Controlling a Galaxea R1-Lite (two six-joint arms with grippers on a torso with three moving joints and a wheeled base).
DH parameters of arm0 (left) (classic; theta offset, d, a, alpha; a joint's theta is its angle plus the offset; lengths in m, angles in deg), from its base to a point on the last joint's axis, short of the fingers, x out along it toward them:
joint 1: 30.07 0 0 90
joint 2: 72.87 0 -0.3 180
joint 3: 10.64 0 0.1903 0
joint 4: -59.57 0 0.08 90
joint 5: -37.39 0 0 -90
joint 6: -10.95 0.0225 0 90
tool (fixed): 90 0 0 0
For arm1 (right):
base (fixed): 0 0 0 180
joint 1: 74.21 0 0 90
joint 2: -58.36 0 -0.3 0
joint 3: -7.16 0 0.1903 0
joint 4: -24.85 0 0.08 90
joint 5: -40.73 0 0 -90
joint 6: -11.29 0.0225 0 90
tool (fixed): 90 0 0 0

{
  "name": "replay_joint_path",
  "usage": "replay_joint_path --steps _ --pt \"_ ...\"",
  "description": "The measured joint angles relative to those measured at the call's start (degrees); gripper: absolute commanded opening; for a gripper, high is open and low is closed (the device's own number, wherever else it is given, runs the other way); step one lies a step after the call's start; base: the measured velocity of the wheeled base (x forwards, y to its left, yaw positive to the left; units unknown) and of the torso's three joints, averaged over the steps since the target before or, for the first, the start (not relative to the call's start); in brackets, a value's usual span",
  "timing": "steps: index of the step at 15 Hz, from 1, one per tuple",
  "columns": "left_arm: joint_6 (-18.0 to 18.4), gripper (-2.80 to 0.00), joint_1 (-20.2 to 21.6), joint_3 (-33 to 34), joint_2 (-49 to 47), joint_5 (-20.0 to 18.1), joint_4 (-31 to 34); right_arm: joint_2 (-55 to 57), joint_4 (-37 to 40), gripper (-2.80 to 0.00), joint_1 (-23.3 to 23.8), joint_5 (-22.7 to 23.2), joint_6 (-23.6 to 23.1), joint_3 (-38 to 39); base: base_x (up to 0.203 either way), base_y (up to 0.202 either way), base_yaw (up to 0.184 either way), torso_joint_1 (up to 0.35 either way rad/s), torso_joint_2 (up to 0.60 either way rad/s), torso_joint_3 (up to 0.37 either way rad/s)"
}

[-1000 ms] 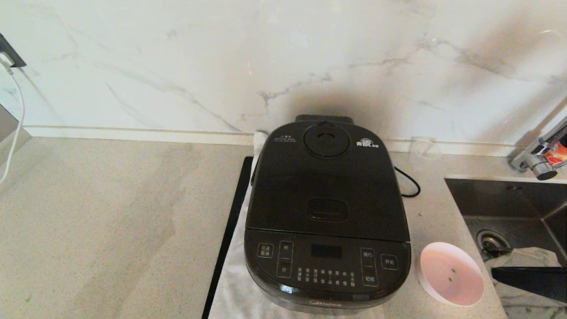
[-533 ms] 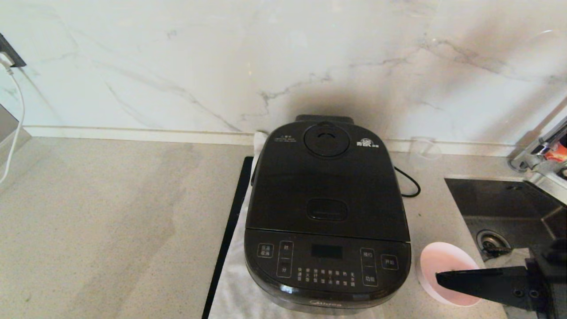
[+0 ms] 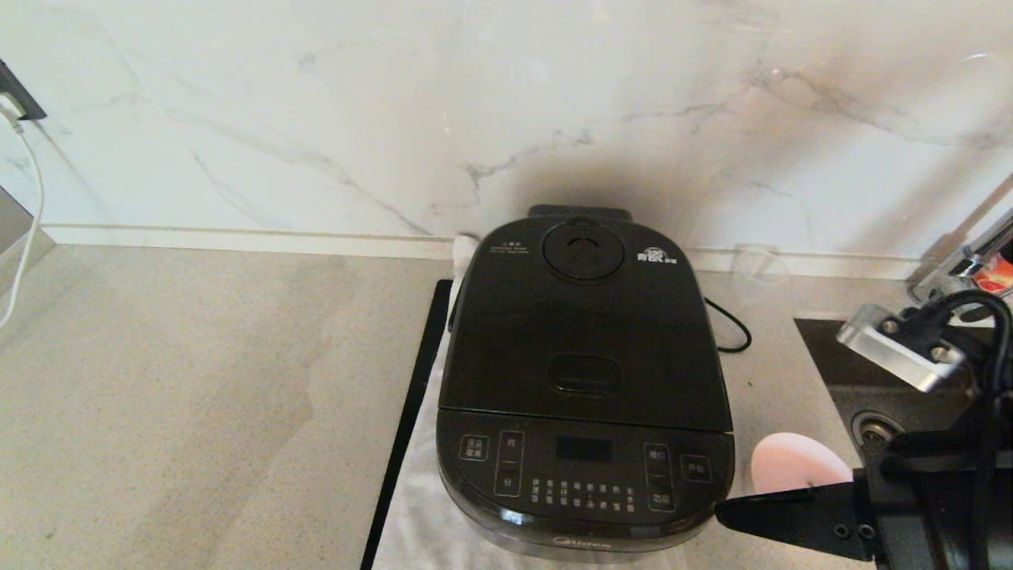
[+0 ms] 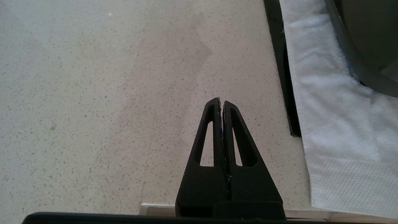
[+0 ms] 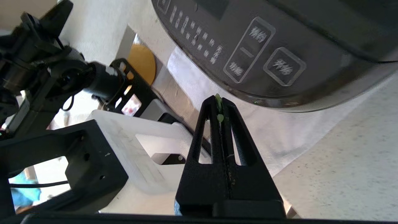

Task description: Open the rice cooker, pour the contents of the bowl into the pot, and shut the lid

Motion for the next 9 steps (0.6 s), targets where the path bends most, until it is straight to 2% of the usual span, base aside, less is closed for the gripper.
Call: replay_joint_path --steps 9 --pt "0.01 -2.80 0.00 0.02 0.00 -0.01 0.00 2.85 -1.15 -2.80 -1.06 0.04 2.36 -1.27 0.000 0.000 0.000 0.000 0.00 0.000"
